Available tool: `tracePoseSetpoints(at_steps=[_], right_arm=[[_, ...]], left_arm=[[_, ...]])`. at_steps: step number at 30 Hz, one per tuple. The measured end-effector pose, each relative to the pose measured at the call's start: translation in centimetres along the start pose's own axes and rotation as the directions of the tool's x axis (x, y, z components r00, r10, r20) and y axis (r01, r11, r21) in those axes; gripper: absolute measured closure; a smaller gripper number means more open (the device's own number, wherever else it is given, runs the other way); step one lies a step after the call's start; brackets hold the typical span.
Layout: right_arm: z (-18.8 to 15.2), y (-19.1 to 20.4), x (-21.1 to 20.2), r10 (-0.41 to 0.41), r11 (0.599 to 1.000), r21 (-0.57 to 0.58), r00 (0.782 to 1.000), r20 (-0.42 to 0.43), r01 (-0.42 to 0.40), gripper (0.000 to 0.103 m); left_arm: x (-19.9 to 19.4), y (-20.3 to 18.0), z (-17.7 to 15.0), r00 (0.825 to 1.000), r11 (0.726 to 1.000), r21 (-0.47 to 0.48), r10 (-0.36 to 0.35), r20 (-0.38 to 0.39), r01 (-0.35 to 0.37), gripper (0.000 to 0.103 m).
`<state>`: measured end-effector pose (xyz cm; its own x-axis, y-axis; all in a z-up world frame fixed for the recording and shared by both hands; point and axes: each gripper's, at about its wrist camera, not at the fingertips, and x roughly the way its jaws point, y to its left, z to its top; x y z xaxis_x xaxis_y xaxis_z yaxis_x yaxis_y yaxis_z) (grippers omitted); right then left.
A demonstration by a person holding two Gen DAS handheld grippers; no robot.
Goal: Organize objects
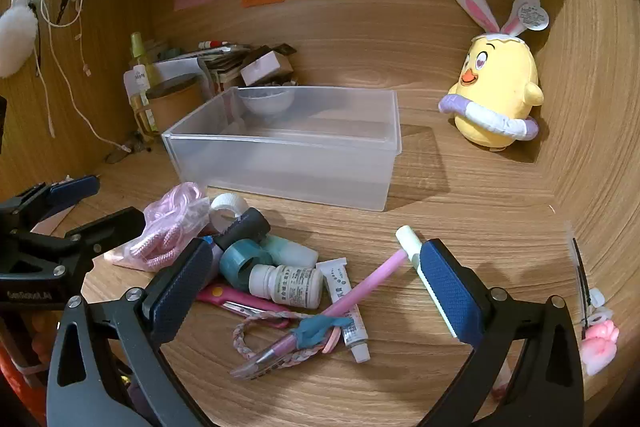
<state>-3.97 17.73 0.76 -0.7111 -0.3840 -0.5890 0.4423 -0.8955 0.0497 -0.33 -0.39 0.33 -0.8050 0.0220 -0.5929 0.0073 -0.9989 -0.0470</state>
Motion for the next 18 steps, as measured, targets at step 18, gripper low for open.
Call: tracePoseSetpoints(at_steps=[18], right_arm=[[-0.05, 0.34, -0.17, 0.010, 1.000, -0.007, 1.000, 0.002, -0.010, 0.000]], left_arm=[[-0.13, -0.18, -0.26, 1.000, 1.000, -0.003, -0.006, 0.003, 0.006, 0.000]])
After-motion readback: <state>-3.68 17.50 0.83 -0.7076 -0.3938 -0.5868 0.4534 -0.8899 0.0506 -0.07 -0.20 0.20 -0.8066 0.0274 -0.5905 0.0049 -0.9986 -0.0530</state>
